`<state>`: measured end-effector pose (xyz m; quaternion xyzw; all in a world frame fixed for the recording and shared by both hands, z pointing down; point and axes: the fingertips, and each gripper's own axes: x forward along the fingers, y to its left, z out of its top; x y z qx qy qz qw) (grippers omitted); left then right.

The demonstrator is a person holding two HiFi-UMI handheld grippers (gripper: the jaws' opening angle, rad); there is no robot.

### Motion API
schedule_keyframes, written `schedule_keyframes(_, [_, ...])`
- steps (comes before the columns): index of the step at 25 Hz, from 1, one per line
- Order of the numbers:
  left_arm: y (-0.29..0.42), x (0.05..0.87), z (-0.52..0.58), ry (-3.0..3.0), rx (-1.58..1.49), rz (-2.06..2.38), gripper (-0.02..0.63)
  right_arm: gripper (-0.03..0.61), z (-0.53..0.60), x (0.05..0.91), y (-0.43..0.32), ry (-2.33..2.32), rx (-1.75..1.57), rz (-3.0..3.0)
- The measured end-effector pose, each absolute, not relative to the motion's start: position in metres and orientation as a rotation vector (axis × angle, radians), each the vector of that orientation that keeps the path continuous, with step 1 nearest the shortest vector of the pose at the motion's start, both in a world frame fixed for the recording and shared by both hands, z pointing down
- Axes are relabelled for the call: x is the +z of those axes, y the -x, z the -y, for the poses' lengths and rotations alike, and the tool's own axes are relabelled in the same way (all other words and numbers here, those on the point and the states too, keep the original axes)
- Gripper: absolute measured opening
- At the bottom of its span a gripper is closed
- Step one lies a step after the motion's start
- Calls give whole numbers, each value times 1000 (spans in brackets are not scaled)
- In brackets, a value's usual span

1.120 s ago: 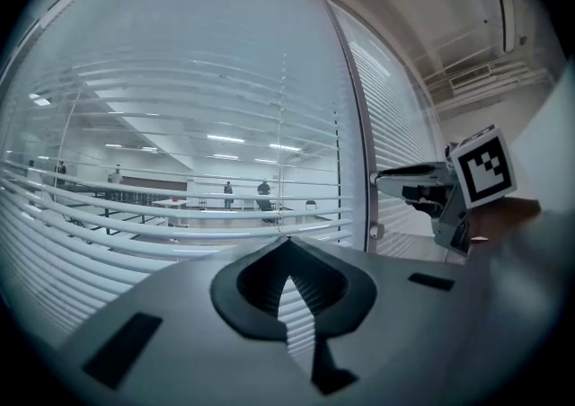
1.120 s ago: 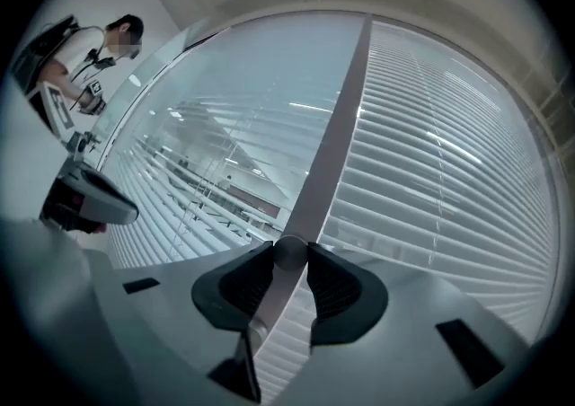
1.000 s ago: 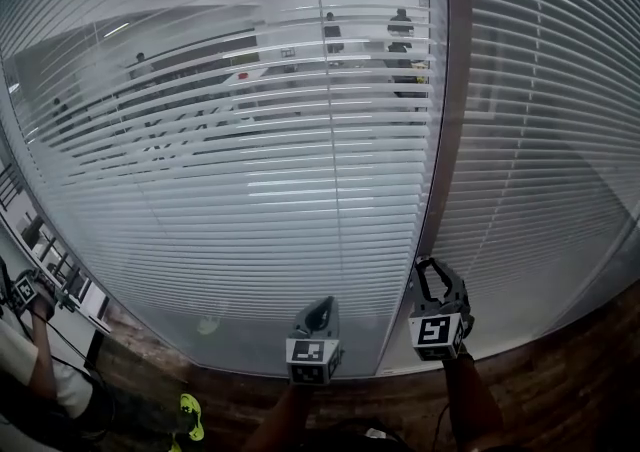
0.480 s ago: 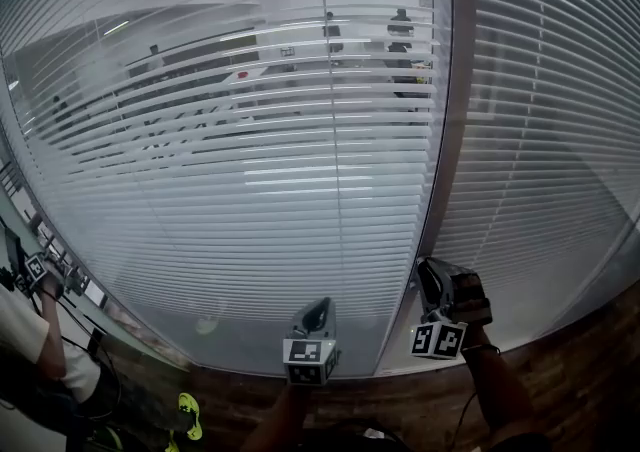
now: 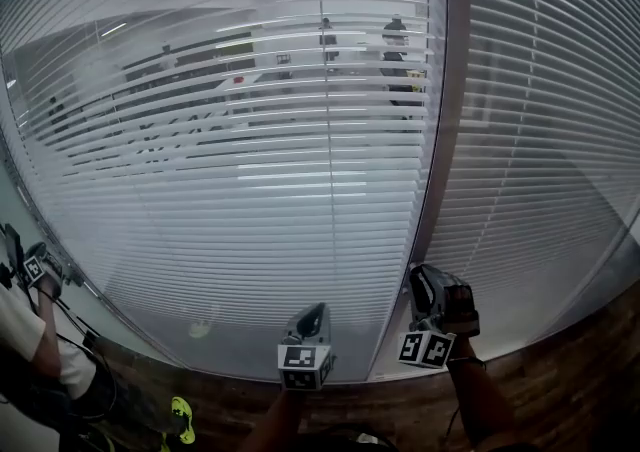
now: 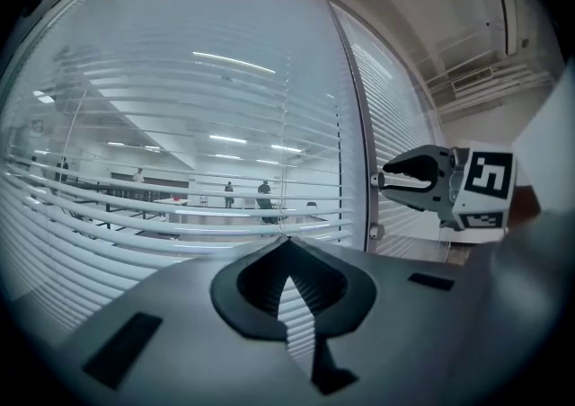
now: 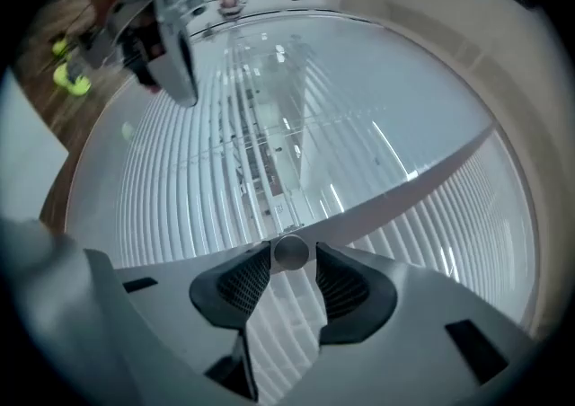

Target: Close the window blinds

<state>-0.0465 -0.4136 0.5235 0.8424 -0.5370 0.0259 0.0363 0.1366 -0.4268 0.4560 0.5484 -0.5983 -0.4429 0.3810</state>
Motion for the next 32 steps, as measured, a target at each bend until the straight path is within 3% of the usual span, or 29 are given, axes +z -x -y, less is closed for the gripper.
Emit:
schedule_keyframes(7, [45,531,411,-2591,113,1634,-6,146,424,447,-150,-1994,-380,2251])
schedule_keyframes(11, [46,534,409,-2578,124,1623,-6,150,434,452,-152,-2129,-63,2338])
schedule_keyframes(32, [52,530,402,-2570,105,1630,-6,123,432,447,-150,-1995,-275,2285])
